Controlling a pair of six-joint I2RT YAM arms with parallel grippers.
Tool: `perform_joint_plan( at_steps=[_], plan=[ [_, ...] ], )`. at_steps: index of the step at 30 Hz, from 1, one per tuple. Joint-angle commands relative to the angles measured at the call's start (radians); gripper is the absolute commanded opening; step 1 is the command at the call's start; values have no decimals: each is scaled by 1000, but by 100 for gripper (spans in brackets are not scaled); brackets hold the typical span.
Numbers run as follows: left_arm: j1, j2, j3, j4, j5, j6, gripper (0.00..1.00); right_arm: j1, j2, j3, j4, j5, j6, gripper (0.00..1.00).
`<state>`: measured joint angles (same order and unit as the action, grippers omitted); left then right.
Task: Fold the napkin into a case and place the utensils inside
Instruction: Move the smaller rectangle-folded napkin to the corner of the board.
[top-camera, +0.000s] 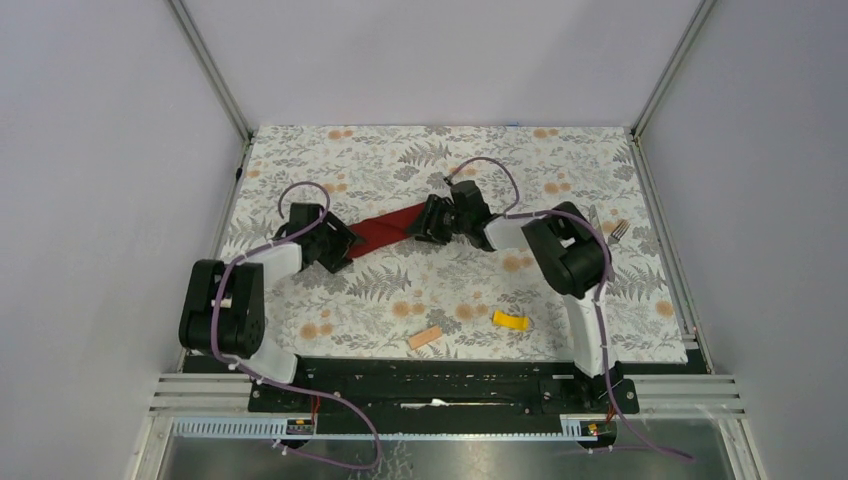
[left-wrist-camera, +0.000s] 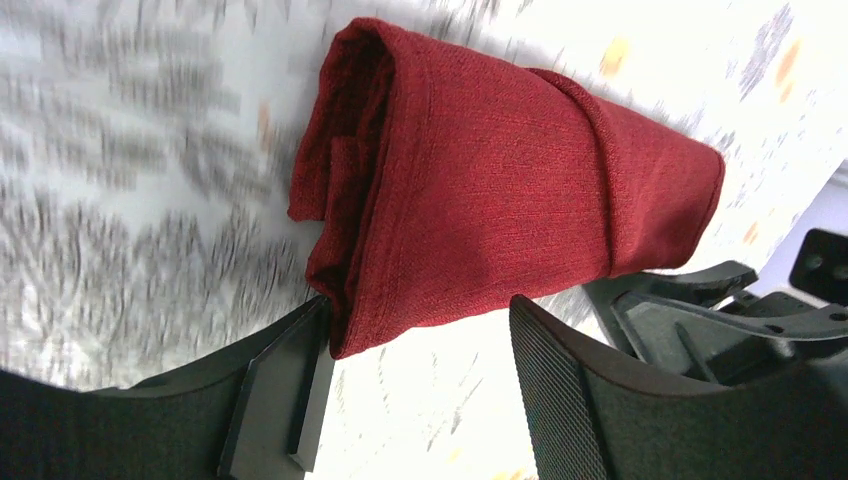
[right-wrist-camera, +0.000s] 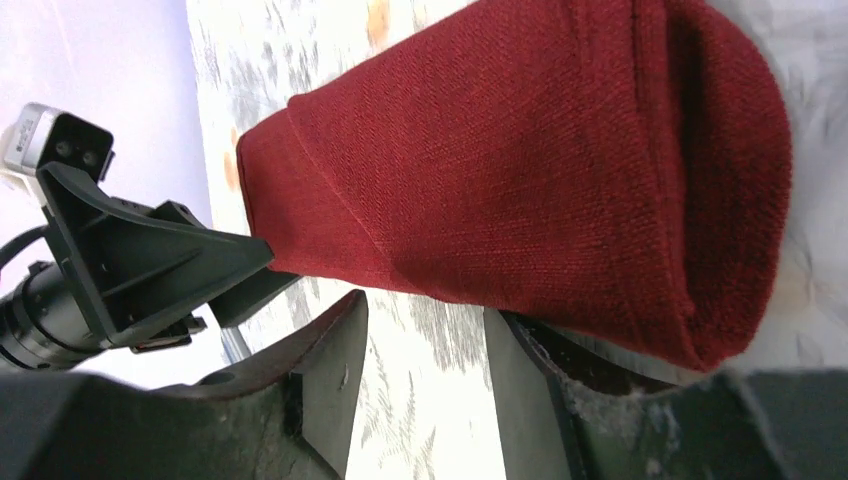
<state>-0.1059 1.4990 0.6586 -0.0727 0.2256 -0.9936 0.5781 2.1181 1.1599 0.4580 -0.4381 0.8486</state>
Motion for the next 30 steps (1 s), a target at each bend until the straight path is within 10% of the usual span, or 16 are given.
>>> perform_joint_plan(
  at_steps=[1, 19, 30],
  plan=[
    [57, 146, 96, 3, -50, 65, 68, -14, 128, 175, -26, 25, 10, 54],
    [159, 643, 713, -76, -64, 81, 69, -55, 795, 1355, -327, -6, 21, 60],
    [200, 148, 500, -294, -46, 390, 93, -67, 23, 587, -408, -70, -365, 79]
  ],
)
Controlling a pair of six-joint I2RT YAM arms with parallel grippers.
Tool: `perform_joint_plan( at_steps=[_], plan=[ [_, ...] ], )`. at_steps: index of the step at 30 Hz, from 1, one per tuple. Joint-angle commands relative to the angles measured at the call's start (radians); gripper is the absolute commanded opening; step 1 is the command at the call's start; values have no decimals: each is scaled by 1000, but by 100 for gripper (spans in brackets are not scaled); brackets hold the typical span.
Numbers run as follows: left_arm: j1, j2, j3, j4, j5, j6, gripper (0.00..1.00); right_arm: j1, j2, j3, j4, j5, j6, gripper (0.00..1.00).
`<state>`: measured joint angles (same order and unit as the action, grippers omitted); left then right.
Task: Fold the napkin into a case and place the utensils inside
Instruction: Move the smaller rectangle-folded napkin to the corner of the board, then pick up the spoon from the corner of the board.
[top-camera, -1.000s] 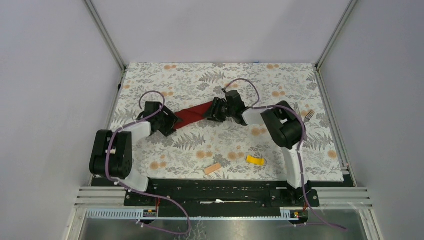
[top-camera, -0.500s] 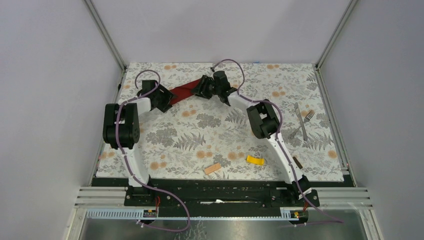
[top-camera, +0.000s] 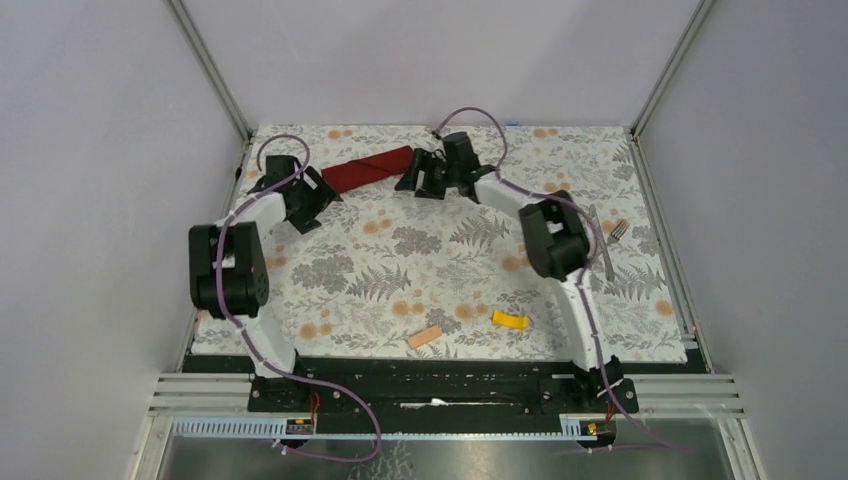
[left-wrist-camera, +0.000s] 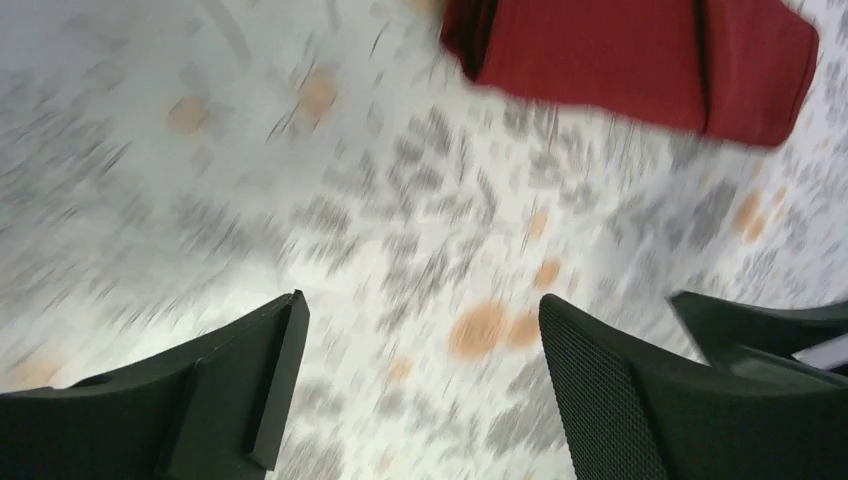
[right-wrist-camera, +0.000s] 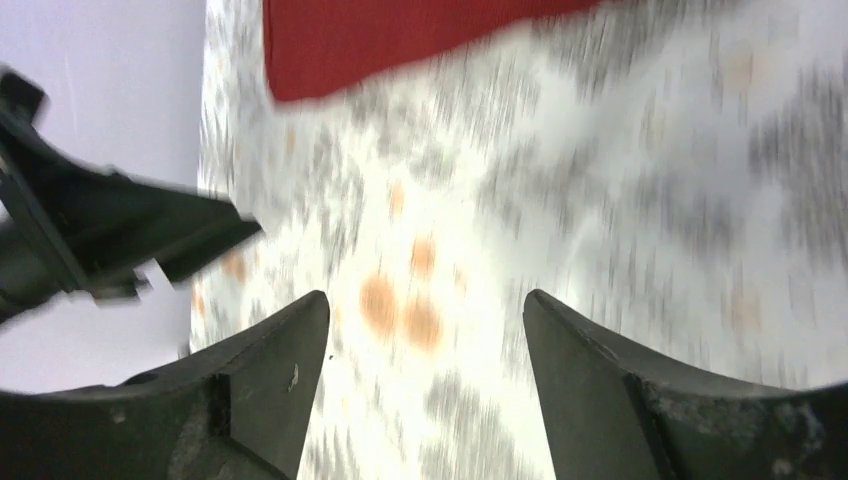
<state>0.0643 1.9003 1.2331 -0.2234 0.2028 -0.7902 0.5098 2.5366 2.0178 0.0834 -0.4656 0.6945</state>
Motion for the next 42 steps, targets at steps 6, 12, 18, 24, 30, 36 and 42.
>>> perform_joint_plan(
  at_steps=[6, 12, 18, 24, 30, 36, 42],
  plan=[
    [125, -521, -197, -317, -92, 328, 96, 22, -746, -733, 44, -72, -249, 81],
    [300, -646, -321, -341, -34, 368, 96, 29, -877, -929, 64, -101, -338, 81],
    [286, -701, -355, -307, 202, 346, 95, 25, -874, -918, -17, -20, -423, 82],
    [88, -681, -254, -300, 246, 388, 95, 6, -906, -909, -76, 96, -452, 84],
    [-218, -595, -119, -237, 231, 433, 95, -133, -1003, -922, -298, 327, -443, 85],
    [-326, -567, -82, -170, 300, 482, 99, -489, -1061, -889, -512, 376, -291, 86],
    [-367, -640, -150, -140, 307, 517, 99, -757, -973, -731, -721, 447, -294, 83]
  ],
)
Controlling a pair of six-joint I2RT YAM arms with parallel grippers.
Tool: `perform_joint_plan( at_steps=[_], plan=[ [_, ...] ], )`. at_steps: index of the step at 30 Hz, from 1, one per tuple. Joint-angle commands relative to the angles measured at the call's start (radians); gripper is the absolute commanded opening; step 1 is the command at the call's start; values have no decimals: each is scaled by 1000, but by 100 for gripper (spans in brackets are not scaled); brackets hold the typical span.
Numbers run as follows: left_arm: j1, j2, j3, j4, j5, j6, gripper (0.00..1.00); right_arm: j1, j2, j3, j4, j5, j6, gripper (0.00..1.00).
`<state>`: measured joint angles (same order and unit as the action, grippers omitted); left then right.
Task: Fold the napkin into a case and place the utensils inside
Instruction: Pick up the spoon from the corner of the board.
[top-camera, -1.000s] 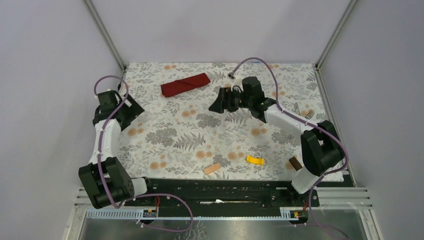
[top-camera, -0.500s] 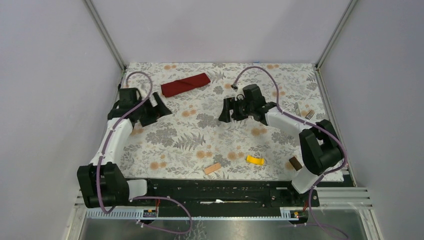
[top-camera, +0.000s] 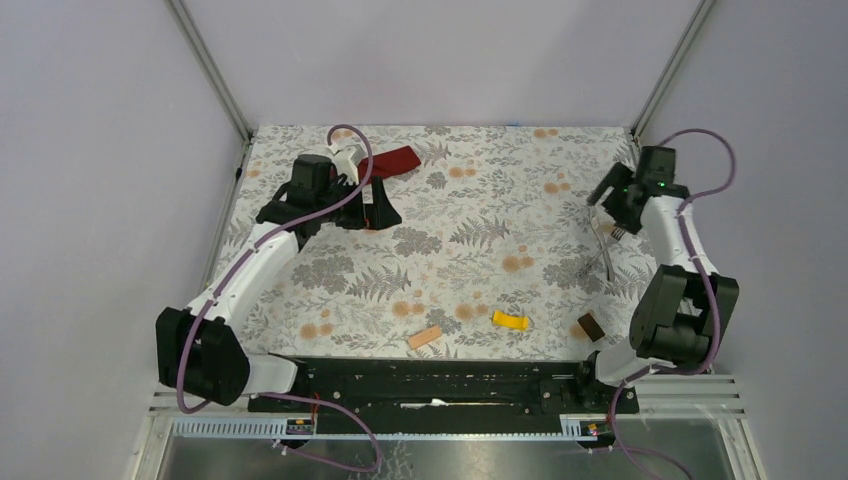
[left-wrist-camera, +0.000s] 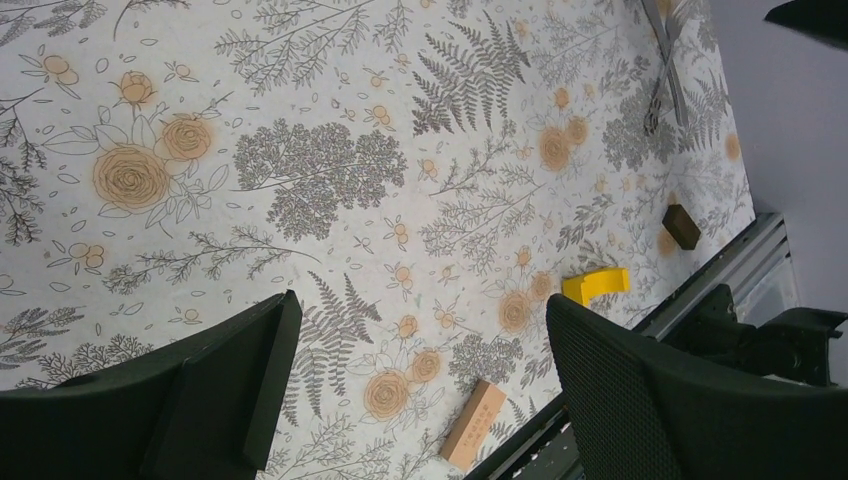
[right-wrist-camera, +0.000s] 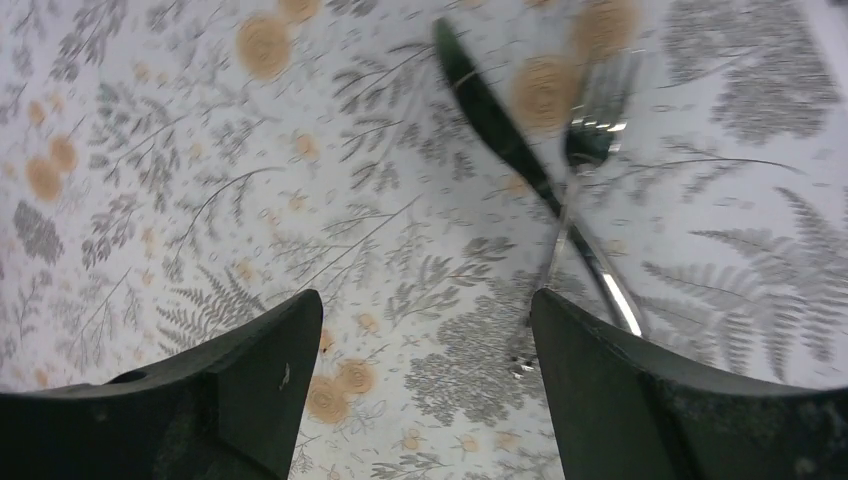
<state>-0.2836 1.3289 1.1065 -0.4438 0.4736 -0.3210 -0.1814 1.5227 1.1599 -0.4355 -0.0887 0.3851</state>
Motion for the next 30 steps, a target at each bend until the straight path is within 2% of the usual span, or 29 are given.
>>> perform_joint_plan(
  at_steps=[1, 5, 11, 16, 30],
  plan=[
    [-22, -88, -45, 99, 30, 44, 99, -84, 70, 161, -244, 70, 2, 81],
    [-25, -132, -86, 130, 42, 19, 99, -98, 176, 222, -347, 50, -44, 72],
    [-27, -132, -91, 146, 92, -14, 99, -99, 285, 235, -383, 55, -50, 63],
    [-47, -105, -70, 134, 145, -18, 98, -98, 352, 231, -373, 24, -48, 59],
    [-68, -53, -51, 115, 189, -13, 98, -98, 442, 190, -291, 84, -77, 50]
  ],
)
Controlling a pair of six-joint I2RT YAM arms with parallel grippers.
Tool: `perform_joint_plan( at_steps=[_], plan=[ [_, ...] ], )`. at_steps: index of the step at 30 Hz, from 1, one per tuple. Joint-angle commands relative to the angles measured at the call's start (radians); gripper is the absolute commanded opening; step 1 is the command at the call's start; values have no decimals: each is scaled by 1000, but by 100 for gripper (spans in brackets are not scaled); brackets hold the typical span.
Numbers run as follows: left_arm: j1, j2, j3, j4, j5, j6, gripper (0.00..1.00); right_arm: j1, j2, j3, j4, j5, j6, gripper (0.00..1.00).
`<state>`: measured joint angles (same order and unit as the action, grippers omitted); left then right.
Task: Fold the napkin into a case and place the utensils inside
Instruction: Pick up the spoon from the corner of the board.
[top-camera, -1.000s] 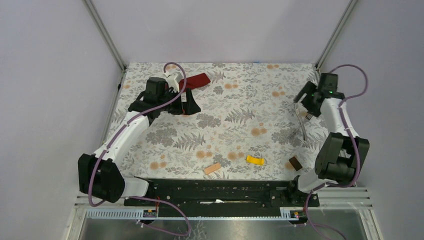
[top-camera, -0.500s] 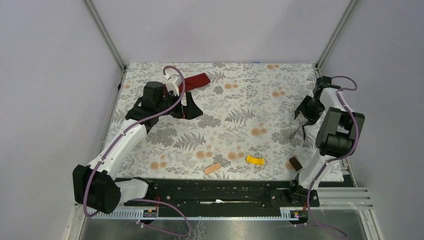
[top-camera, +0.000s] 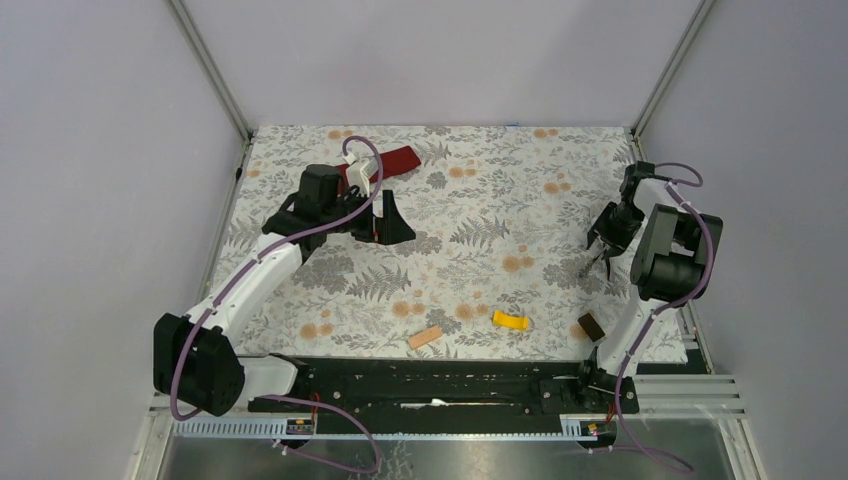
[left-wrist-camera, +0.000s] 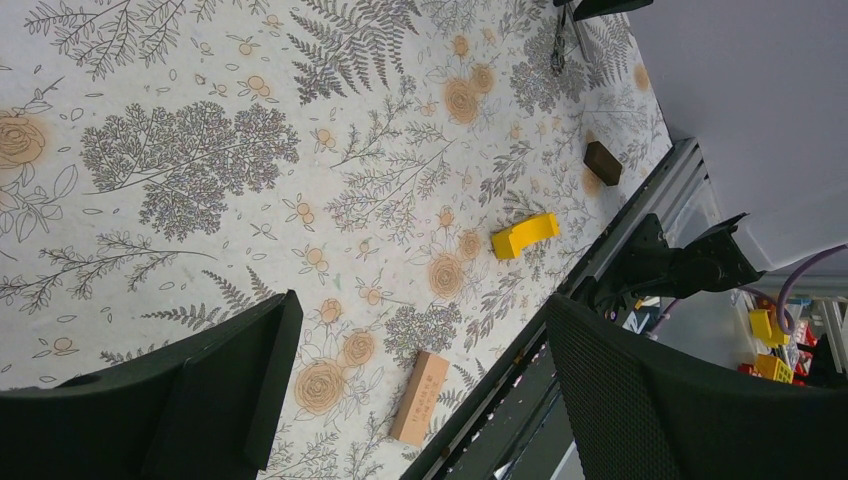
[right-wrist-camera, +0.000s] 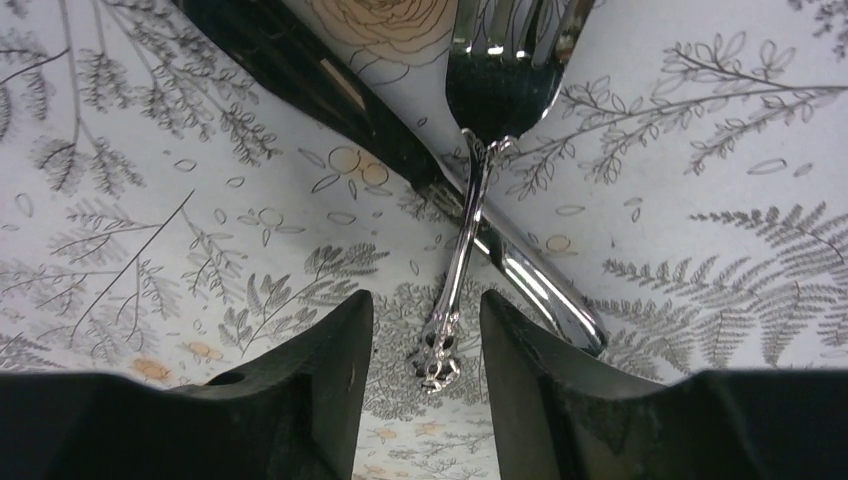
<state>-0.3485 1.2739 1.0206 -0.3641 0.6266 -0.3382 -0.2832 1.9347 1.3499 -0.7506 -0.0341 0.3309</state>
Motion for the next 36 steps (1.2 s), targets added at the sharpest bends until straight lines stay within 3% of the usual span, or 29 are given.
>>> perform_joint_plan(
  at_steps=[1, 7, 14, 18, 21, 28, 36],
  plan=[
    [-3, 3, 37, 33, 35, 7, 98, 4, 36, -2, 31, 29, -22, 50],
    [1, 11, 39, 28, 32, 10, 97, 4, 60, -1, 51, 29, -22, 44],
    [13, 12, 36, 31, 26, 10, 97, 5, 98, 2, 47, 28, -39, 25],
    [24, 4, 27, 40, 18, 9, 97, 12, 108, 0, 47, 8, -76, 1],
    [33, -9, 14, 53, 4, 6, 98, 50, 73, 2, 54, 42, -109, 0],
    [60, -22, -9, 77, -41, -1, 98, 229, -99, 36, 49, 186, -193, 0],
    [142, 50, -21, 128, 81, -103, 98, 673, -314, -69, 158, 139, -671, 0]
  ],
)
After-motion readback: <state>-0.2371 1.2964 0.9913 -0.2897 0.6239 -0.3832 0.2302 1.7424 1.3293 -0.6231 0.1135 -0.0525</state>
